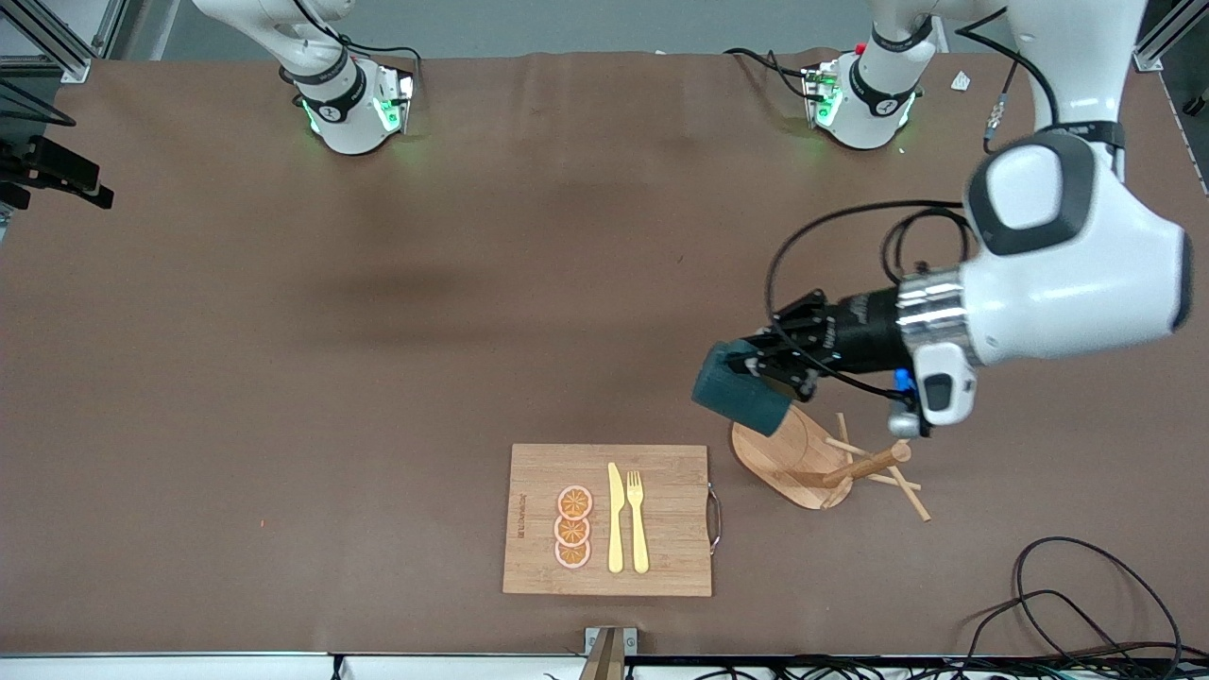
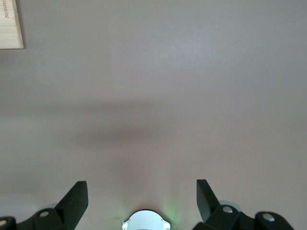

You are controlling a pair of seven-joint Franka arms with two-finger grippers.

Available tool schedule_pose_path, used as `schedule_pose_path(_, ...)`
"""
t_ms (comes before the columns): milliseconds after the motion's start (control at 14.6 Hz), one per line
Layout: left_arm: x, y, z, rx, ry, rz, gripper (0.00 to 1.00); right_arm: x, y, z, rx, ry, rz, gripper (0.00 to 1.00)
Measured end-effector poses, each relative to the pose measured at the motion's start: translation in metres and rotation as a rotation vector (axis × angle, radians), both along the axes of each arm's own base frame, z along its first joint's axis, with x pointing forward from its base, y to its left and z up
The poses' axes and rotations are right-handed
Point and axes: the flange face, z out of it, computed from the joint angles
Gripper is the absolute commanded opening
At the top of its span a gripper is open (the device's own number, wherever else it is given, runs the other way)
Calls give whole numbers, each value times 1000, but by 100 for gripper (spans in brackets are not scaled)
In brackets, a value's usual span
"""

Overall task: Pass cup and hang on rack
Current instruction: 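Tilt the mug and hook its handle onto a rack peg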

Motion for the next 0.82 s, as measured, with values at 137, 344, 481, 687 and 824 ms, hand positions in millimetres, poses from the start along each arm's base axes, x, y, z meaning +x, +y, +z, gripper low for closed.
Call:
schedule_pose_path(137, 6, 33, -20, -68, 3, -13, 0, 0, 0, 1, 0, -2, 0, 100)
schedule_pose_path(344, 11, 68, -52, -159, -3, -37, 0, 0, 0, 2, -1, -8, 0, 100)
schedule_pose_path(481, 15, 88, -73, -198, -8, -51, 0, 0, 0, 3, -1, -12, 0, 100)
schedule_pose_path(687, 20, 105, -96, -227, -21, -67, 0, -1, 0, 5, -1, -14, -3, 100)
schedule_pose_path(824, 22, 108, -108, -241, -32, -75, 0, -1, -1, 4, -2, -11, -14, 100)
